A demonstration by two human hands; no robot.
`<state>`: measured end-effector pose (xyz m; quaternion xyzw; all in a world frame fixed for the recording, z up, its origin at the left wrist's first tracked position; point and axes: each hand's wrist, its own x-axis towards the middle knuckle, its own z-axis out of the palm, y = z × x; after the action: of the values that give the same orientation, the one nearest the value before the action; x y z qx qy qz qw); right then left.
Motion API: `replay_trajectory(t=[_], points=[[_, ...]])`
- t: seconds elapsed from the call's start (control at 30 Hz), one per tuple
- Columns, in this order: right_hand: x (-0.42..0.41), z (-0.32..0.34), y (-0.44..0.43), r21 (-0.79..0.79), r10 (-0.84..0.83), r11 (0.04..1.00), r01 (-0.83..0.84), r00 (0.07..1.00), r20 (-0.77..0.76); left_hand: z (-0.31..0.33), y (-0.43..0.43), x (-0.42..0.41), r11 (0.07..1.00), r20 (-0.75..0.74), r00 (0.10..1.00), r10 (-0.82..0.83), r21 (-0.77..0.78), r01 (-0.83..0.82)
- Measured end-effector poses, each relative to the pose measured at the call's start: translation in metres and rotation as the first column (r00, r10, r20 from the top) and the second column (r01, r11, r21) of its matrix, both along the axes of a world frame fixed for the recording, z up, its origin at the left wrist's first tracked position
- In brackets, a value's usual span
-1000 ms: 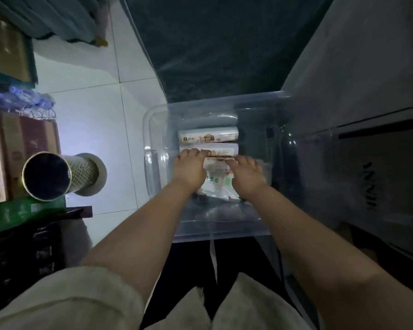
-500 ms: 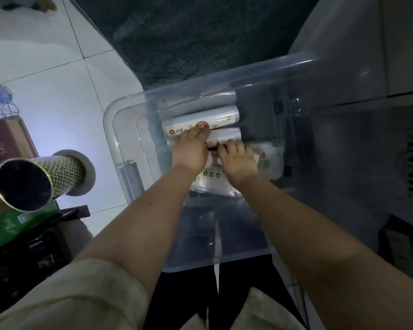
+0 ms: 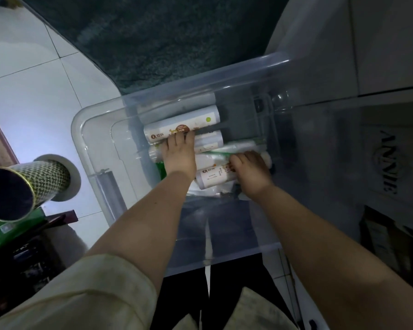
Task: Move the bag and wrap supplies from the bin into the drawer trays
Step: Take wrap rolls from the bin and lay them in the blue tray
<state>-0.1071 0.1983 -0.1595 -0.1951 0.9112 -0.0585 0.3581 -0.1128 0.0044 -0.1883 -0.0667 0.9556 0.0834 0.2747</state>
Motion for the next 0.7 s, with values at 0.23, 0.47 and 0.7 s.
replay_trajectory(t=[0.23,0.47,0.7], points=[[-0.002,0.028,-0.003,-0.124,-0.013,0.992,0.01,1.0,-0.021,0.03,-0.008,-0.012,0.993,-0.055,0.996,-0.074,0.092,0.079],[-0.001,0.12,-0.001,-0.237,-0.079,0.971,0.036,0.981,-0.178,0.145,0.003,-0.036,0.977,-0.203,0.975,-0.089,0.171,0.125],[0.002,0.219,0.003,-0.253,-0.214,0.957,0.142,0.933,-0.289,0.27,0.008,-0.056,0.971,-0.357,0.924,-0.136,0.138,0.196]])
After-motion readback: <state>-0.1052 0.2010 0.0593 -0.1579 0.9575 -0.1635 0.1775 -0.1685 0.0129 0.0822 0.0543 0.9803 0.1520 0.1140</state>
